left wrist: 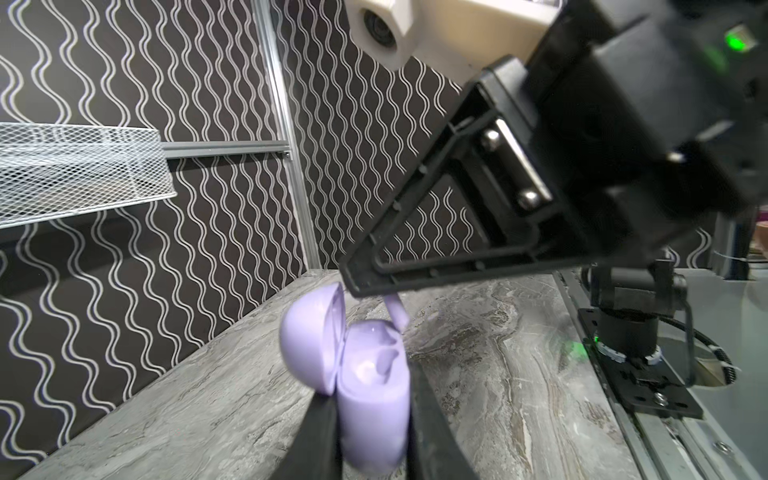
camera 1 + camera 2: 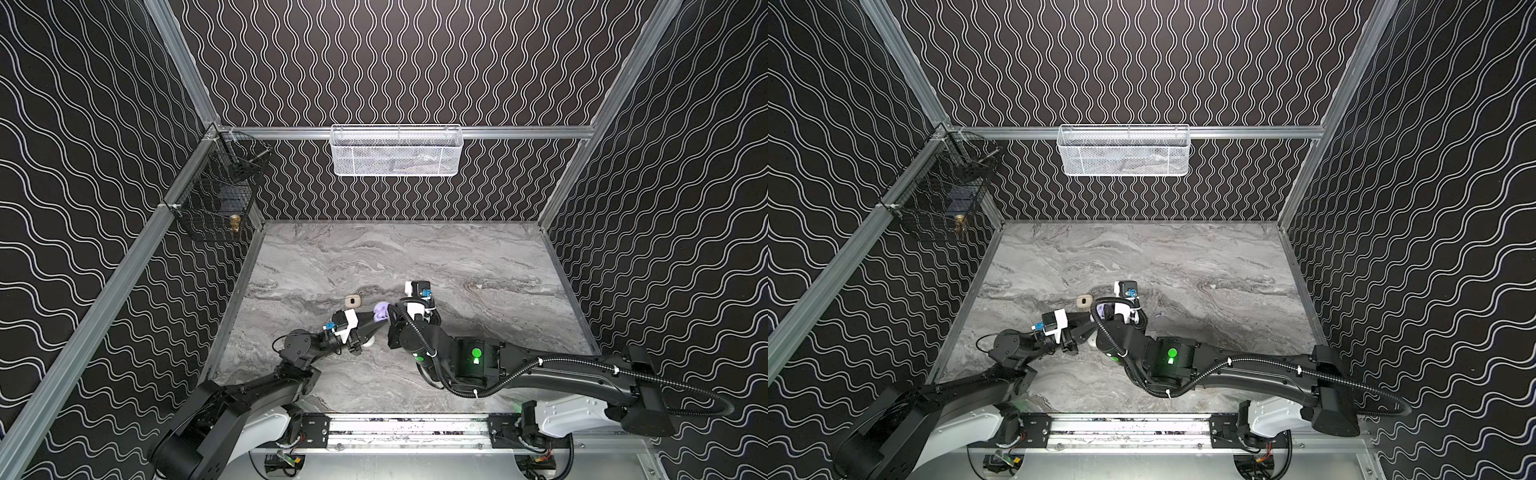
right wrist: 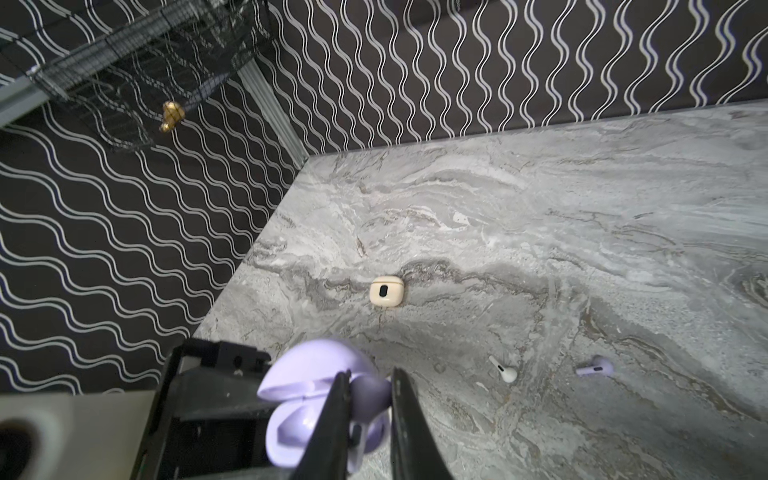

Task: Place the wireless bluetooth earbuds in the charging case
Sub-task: 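Lower the lavender earbud into the open case slot with the right gripper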

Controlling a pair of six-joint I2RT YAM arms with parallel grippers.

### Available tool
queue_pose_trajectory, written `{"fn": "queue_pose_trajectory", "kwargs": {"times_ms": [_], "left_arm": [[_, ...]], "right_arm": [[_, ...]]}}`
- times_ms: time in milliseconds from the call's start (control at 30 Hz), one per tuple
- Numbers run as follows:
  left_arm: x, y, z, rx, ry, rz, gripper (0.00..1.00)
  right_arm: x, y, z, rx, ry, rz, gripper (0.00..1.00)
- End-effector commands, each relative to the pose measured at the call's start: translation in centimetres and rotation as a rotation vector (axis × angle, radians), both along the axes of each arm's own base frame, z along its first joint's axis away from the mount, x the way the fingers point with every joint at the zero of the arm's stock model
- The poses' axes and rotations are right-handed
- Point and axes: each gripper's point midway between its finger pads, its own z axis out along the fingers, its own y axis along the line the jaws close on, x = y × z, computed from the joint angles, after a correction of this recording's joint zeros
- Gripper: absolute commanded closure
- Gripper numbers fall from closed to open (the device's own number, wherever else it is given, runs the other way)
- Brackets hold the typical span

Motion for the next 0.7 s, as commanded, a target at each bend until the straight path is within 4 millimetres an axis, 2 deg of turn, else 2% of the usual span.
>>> {"fn": "queue_pose_trajectory", "kwargs": {"times_ms": [0,467,667], "left_arm": [[0.0,0.1,0.5,-0.011,-0.018,0.006,1.0],[0.6,0.3,0.4,-0.003,0.012,0.038,1.0],[0.6,0.3,0.5,-0.008,0.013,0.04,1.0]], "right_arm": [[0.4,-0.5,1.3,0.061,-0.038,-0.034,0.92],[0.7,0.4,1.8,0.081,-0.073,-0.031,0.92],[1.0,1.0,1.3,0.063,-0.078,-0.038,0.92]]}}
